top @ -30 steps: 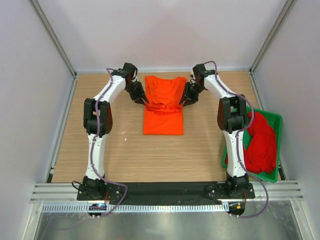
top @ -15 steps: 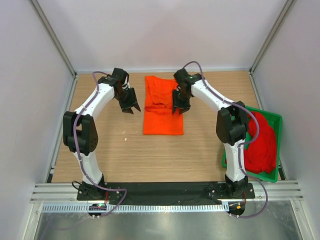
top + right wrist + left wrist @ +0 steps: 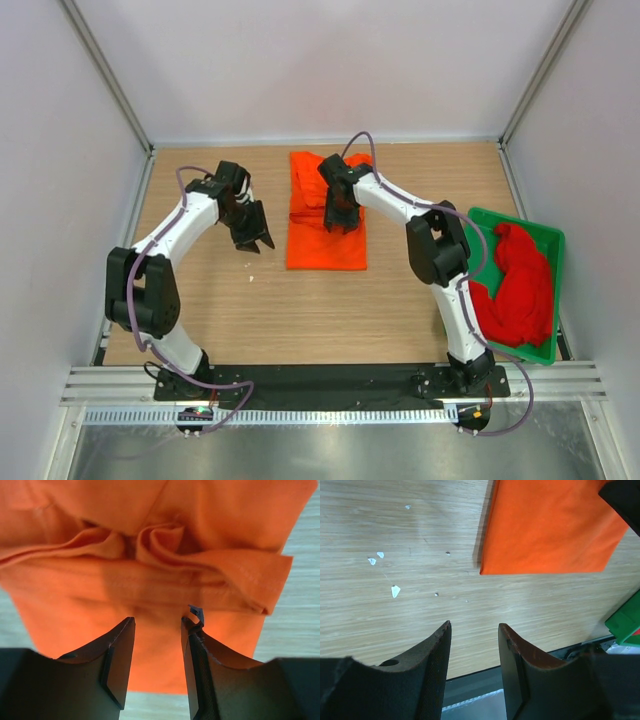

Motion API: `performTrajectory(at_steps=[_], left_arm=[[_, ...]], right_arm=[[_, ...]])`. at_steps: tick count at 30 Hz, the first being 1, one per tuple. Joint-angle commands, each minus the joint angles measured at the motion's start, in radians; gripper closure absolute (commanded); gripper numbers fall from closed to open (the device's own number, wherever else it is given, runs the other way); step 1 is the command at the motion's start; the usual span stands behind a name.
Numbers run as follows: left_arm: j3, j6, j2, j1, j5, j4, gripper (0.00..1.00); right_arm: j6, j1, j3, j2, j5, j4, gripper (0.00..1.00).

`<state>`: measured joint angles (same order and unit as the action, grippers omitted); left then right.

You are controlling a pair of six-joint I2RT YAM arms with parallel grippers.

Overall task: Fold and stack the t-shirts
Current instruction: Fold the tshirt

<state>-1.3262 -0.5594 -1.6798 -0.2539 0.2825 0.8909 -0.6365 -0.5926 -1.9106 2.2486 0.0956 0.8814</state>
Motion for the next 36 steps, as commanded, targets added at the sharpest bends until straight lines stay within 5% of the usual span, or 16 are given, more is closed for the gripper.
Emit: performTrajectory(at_steps=[1,17,25,36], left_arm=[[0.021,0.029,0.049,0.002,0.024,-0.055,0.56],[-0.004,0.062,0.019,0.024,0.049,-0.044,0.57],[-0.007,0.075,0.012,0.030,0.063,-0.043,0.57],[-0.062,0.013,-0.089,0.027,0.216,-0.148,0.57]], right_arm=[[-0.040,-0.001,-0.062,0.020,0.050,-0.015,0.51],[0.004,0.020,-0.264,0.169,0.200,-0.009,0.50],[0.093,0.074,-0.556,0.266,0.210,0.018,0.48],[0.201,0.103,-0.499,0.146,0.141,0.057,0.44]])
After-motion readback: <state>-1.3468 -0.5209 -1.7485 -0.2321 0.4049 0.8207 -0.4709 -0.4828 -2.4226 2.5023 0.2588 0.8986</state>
